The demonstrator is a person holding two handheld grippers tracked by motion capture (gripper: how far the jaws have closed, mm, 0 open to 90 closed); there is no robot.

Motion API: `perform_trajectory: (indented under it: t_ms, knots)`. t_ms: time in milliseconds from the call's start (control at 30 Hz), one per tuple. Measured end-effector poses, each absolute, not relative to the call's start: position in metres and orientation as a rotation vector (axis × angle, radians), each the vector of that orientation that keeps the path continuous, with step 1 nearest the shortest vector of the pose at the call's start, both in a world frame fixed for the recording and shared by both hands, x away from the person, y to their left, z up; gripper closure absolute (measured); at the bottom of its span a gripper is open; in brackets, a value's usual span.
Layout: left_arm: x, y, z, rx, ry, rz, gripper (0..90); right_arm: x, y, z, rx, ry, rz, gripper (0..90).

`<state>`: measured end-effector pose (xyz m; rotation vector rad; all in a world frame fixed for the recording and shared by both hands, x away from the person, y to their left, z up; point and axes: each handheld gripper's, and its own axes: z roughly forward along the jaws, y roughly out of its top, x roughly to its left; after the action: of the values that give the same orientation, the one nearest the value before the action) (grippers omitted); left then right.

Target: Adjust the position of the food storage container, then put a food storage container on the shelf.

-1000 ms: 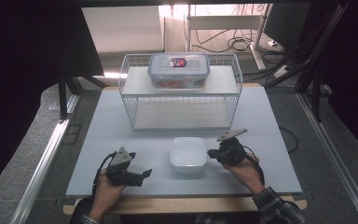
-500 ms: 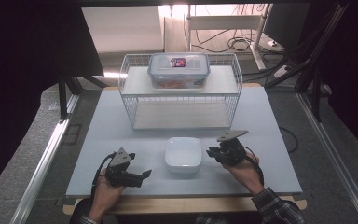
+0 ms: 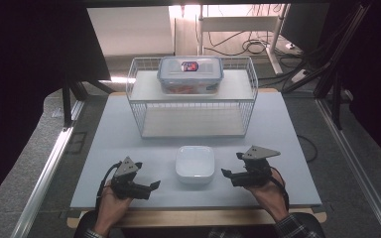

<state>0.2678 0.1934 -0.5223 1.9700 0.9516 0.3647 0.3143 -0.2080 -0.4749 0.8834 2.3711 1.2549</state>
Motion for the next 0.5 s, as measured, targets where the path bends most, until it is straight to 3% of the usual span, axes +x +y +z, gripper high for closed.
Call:
perform_trajectory:
  t_ms: [167, 500]
  knots:
    - [0.269, 0.193, -0.524, 1.977, 0.949, 0.371, 2.4, 0.310, -0.216, -0.482, 0.912, 2.363, 1.272, 6.5]
    - [0.271, 0.187, -0.523, 2.018, 0.975, 0.355, 2.8, 0.317, -0.218, -0.488, 0.928, 2.388, 1.282, 3.2]
